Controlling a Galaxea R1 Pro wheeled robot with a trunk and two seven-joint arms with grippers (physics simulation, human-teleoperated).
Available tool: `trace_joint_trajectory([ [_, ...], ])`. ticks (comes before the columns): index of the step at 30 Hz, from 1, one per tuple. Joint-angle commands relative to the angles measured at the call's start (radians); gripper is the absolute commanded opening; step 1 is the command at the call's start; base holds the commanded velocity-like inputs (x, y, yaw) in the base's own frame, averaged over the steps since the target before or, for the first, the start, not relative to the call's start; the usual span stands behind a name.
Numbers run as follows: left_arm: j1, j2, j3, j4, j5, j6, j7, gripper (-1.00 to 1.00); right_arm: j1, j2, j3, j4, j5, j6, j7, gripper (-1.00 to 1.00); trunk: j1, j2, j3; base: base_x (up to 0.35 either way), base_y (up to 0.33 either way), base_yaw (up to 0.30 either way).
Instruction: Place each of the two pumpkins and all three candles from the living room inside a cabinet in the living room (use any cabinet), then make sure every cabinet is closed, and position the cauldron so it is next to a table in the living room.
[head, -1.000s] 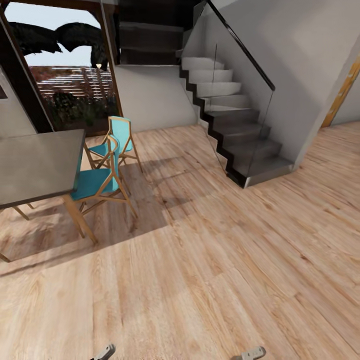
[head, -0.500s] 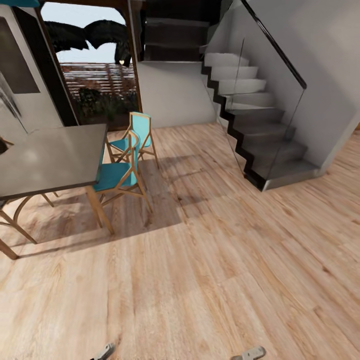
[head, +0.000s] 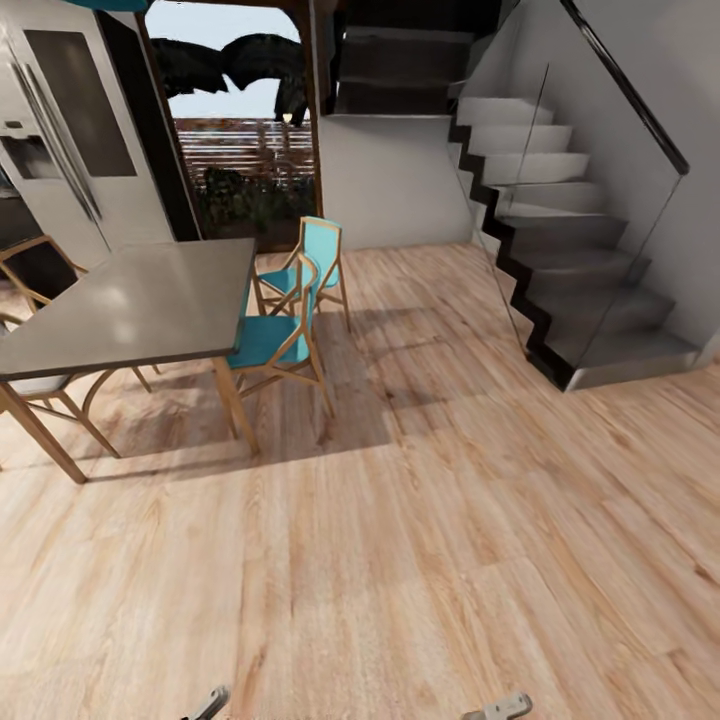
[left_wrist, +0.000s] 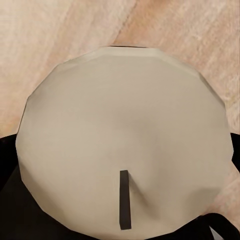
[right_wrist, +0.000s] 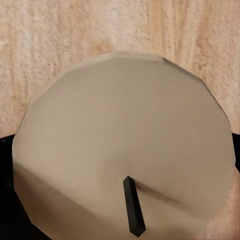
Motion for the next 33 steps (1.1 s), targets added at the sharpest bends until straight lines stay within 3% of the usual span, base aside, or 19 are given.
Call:
trace_joint_trajectory([
  [1,0.000,0.000,0.000,0.000,-0.001,0.001,0.000,-1.00,0.000,0.000,0.000,0.000,-0.005,0.000,0.002,-1.00,0.000,0.000,-0.001,0.000,0.000,0.239],
  [15,0.000,0.001,0.003,0.001,-0.001,-0.001,0.001,-1.00,0.000,0.001,0.000,0.000,0.000,0.000,0.002,-1.00,0.000,0.000,-0.014,0.000,0.000,0.236],
  [33,0.000,0.000,0.003,0.001,0.000,0.000,0.001,-1.00,0.000,0.001,0.000,0.000,0.000,0.000,0.002,-1.00,0.000,0.000,0.005,0.000,0.000,0.214],
])
